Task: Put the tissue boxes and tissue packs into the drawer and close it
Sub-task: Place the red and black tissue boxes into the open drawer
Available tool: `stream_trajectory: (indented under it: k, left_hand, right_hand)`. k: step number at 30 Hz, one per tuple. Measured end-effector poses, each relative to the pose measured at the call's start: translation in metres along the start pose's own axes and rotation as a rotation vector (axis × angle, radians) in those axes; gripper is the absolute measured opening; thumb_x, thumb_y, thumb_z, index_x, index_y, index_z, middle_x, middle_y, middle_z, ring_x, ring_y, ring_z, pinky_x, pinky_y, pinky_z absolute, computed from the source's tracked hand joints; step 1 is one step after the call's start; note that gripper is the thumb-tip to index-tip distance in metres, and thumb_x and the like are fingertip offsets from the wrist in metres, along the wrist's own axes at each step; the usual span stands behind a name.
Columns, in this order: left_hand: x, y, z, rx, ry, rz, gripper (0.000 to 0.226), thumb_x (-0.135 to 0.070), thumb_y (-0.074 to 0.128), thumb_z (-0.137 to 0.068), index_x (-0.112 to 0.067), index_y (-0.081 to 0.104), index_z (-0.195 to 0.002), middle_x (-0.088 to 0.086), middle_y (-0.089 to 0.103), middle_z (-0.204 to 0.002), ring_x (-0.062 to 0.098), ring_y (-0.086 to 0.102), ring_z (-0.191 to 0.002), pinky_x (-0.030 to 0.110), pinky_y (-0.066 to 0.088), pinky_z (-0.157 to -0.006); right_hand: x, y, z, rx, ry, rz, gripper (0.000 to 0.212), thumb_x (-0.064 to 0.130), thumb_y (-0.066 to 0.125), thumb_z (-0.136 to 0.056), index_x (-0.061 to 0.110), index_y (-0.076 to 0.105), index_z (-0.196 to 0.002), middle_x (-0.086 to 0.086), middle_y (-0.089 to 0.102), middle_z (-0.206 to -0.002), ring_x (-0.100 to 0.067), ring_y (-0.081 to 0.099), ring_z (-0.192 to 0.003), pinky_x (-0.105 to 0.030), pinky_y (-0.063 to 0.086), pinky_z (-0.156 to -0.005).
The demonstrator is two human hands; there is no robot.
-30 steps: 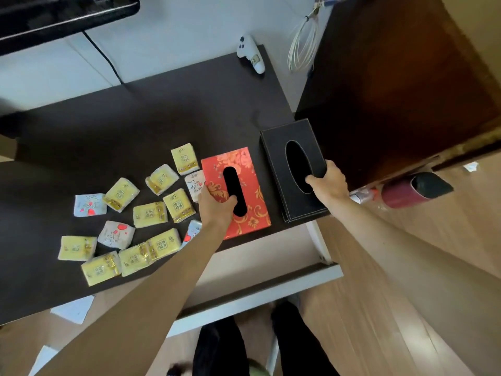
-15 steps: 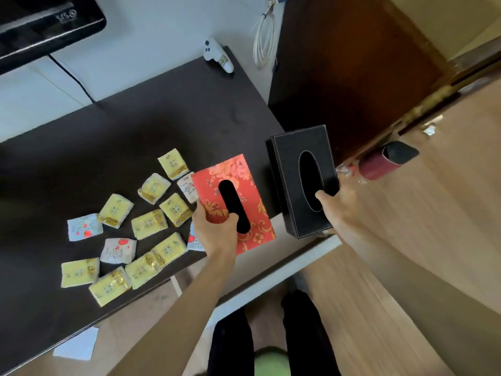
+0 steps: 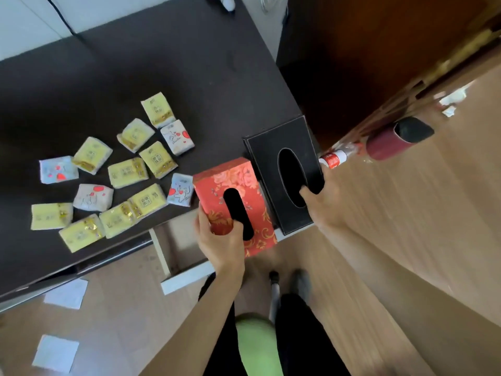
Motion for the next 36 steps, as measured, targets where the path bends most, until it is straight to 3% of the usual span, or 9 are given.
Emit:
stream_trajectory:
  k: [6,12,15,19,25,28,32,34,36]
  left_hand:
    - [0.024,0.003,0.015,-0.046,-0.039,0.014,0.070,-0.014,0.076,-0.072,-0.027,0.052,-0.137,-0.007,0.055,-0.121,0.010,0.059,-0.106,0.029,0.053,-0.093]
    - [0.047,0.011,0.040,0.002,-0.082,-0.011,0.063,-0.014,0.074,-0.071,-0.027,0.054,-0.130,-0.005,0.056,-0.117,0.001,0.056,-0.098,0.015,0.050,-0.082]
    - [0.061,0.012,0.052,0.019,-0.121,-0.028,0.068,-0.014,0.075,-0.072,-0.028,0.053,-0.134,-0.010,0.053,-0.118,0.008,0.056,-0.104,0.028,0.053,-0.090]
    - [0.075,0.012,0.066,0.036,-0.201,-0.059,0.079,-0.009,0.076,-0.073,-0.026,0.046,-0.144,-0.007,0.050,-0.125,0.016,0.057,-0.109,0.038,0.055,-0.094]
    - [0.095,0.014,0.066,0.063,-0.285,-0.096,0.078,-0.006,0.077,-0.074,-0.022,0.047,-0.144,-0.002,0.054,-0.126,0.018,0.058,-0.108,0.041,0.055,-0.095]
    - [0.107,0.019,0.056,0.094,-0.321,-0.114,0.074,-0.007,0.076,-0.076,-0.022,0.048,-0.143,0.000,0.058,-0.124,0.020,0.062,-0.105,0.043,0.057,-0.090]
    - [0.127,0.029,0.044,0.098,-0.372,-0.120,0.073,-0.005,0.077,-0.074,-0.023,0.051,-0.140,-0.002,0.062,-0.117,0.020,0.065,-0.099,0.044,0.060,-0.084]
    - [0.135,0.033,0.038,0.095,-0.373,-0.113,0.069,-0.003,0.077,-0.073,-0.023,0.054,-0.135,-0.005,0.065,-0.110,0.016,0.066,-0.092,0.040,0.061,-0.080]
    - [0.142,0.035,0.034,0.100,-0.369,-0.120,0.068,-0.005,0.077,-0.074,-0.024,0.054,-0.135,-0.005,0.064,-0.111,0.017,0.065,-0.093,0.039,0.061,-0.079]
  right_hand:
    - [0.001,-0.007,0.011,0.043,-0.059,0.078,0.045,0.008,0.066,-0.088,0.018,0.058,-0.132,0.005,0.073,-0.111,-0.015,0.069,-0.105,-0.035,0.057,-0.094]
    - [-0.027,-0.016,0.032,0.035,-0.003,0.064,0.052,0.011,0.066,-0.085,0.029,0.058,-0.134,0.012,0.073,-0.110,-0.011,0.068,-0.106,-0.029,0.053,-0.093]
    - [-0.043,-0.022,0.043,0.041,0.037,0.067,0.048,0.015,0.067,-0.084,0.034,0.059,-0.127,0.014,0.073,-0.105,-0.008,0.069,-0.101,-0.027,0.054,-0.087]
    - [-0.058,-0.030,0.057,0.044,0.086,0.088,0.039,0.015,0.069,-0.084,0.037,0.060,-0.115,0.012,0.073,-0.102,-0.009,0.069,-0.098,-0.040,0.059,-0.091]
    - [-0.073,-0.029,0.064,0.048,0.111,0.133,0.036,0.016,0.069,-0.083,0.027,0.062,-0.116,0.004,0.072,-0.106,-0.021,0.067,-0.105,-0.047,0.057,-0.091]
    - [-0.077,-0.021,0.058,0.055,0.114,0.172,0.032,0.014,0.069,-0.082,0.026,0.062,-0.111,0.004,0.072,-0.103,-0.020,0.068,-0.099,-0.038,0.057,-0.080]
    - [-0.083,-0.006,0.049,0.035,0.084,0.256,0.032,0.010,0.070,-0.078,0.036,0.055,-0.090,0.019,0.065,-0.084,-0.005,0.066,-0.080,-0.013,0.042,-0.056]
    - [-0.088,0.002,0.047,0.027,0.056,0.288,0.030,0.010,0.071,-0.080,0.027,0.062,-0.103,0.011,0.069,-0.091,-0.016,0.069,-0.089,-0.021,0.053,-0.063]
    - [-0.090,0.007,0.046,0.018,0.020,0.343,0.042,0.015,0.070,-0.083,0.020,0.061,-0.123,0.000,0.070,-0.108,-0.025,0.067,-0.103,-0.042,0.061,-0.079]
Point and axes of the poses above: each hand's wrist, its own z-axis away from the middle knuckle, its own y-axis out of the palm, x = y × z, the point moved 9 cm from there along -z, towards the middle knuckle
